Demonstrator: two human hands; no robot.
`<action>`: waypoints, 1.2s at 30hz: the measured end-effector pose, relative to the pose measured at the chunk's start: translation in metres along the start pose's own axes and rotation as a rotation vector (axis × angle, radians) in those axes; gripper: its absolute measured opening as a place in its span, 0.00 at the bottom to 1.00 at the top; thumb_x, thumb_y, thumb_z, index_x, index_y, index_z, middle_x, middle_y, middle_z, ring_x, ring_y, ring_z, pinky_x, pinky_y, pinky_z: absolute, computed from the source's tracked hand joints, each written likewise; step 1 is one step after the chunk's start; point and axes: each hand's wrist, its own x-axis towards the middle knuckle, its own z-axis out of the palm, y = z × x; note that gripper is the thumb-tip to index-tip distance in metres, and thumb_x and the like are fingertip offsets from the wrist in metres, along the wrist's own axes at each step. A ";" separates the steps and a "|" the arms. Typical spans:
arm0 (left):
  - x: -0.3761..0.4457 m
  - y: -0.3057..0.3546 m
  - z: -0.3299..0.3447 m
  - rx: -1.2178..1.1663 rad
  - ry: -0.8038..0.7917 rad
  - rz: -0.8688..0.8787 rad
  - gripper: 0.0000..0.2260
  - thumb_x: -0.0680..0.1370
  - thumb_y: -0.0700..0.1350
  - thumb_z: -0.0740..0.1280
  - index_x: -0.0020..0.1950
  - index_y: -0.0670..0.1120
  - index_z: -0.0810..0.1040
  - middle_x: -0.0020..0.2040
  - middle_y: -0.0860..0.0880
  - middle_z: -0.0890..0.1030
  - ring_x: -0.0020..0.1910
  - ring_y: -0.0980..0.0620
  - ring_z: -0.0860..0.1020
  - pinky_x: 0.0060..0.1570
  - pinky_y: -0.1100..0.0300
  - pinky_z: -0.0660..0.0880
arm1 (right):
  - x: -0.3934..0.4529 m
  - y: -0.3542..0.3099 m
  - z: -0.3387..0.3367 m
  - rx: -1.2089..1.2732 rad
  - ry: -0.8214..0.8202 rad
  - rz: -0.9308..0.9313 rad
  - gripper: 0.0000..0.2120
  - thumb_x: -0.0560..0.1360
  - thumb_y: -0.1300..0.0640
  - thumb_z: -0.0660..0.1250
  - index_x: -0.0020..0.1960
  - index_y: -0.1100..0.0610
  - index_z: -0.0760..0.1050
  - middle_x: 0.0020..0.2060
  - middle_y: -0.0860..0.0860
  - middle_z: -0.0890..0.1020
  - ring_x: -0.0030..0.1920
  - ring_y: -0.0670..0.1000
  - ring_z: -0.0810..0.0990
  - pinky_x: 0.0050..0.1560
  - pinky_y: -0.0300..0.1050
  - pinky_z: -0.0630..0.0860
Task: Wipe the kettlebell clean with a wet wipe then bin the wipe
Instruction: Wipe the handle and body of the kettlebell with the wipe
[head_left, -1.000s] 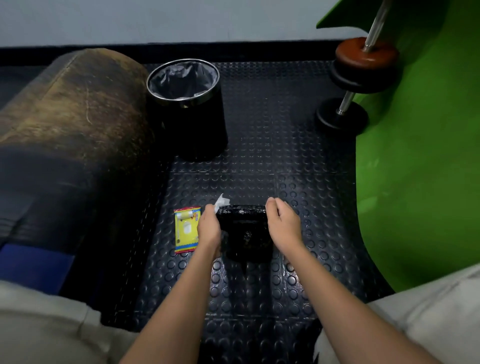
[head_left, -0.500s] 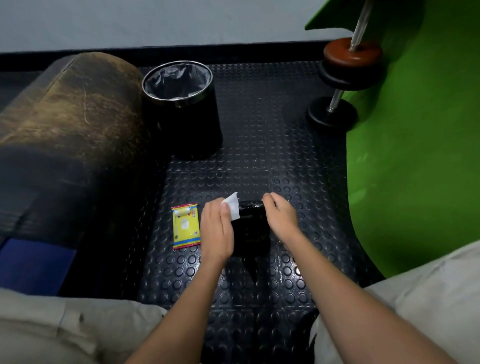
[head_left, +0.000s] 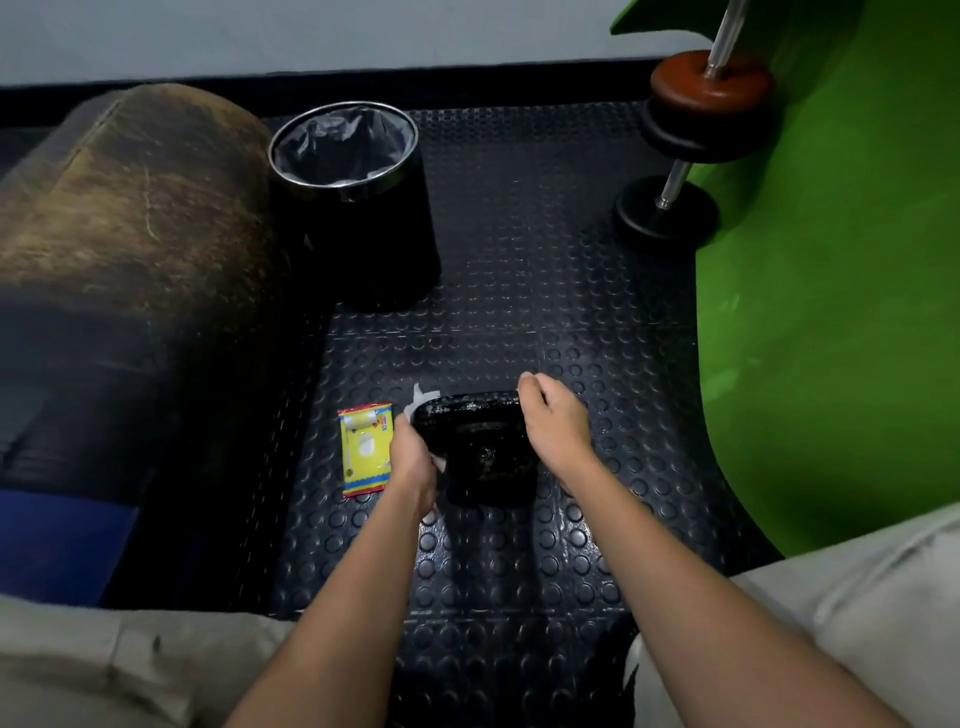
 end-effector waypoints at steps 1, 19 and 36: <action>-0.002 0.003 0.000 0.083 0.022 0.034 0.16 0.79 0.58 0.60 0.49 0.49 0.80 0.42 0.49 0.82 0.38 0.49 0.79 0.32 0.60 0.77 | -0.001 0.000 0.000 0.002 0.004 -0.003 0.21 0.83 0.46 0.56 0.34 0.54 0.62 0.34 0.47 0.69 0.35 0.47 0.68 0.37 0.45 0.64; -0.034 -0.017 0.004 0.574 0.110 0.886 0.16 0.86 0.49 0.49 0.64 0.47 0.73 0.59 0.53 0.75 0.61 0.54 0.72 0.63 0.60 0.68 | -0.012 0.000 0.001 -0.052 0.059 -0.013 0.22 0.85 0.45 0.55 0.35 0.54 0.63 0.37 0.49 0.72 0.38 0.47 0.70 0.36 0.44 0.64; -0.041 0.003 -0.001 0.820 0.039 0.861 0.15 0.85 0.49 0.49 0.49 0.46 0.73 0.47 0.51 0.75 0.48 0.50 0.72 0.50 0.54 0.70 | -0.009 0.000 -0.007 -0.014 0.001 0.006 0.20 0.84 0.46 0.55 0.36 0.55 0.62 0.33 0.47 0.68 0.34 0.47 0.66 0.35 0.44 0.62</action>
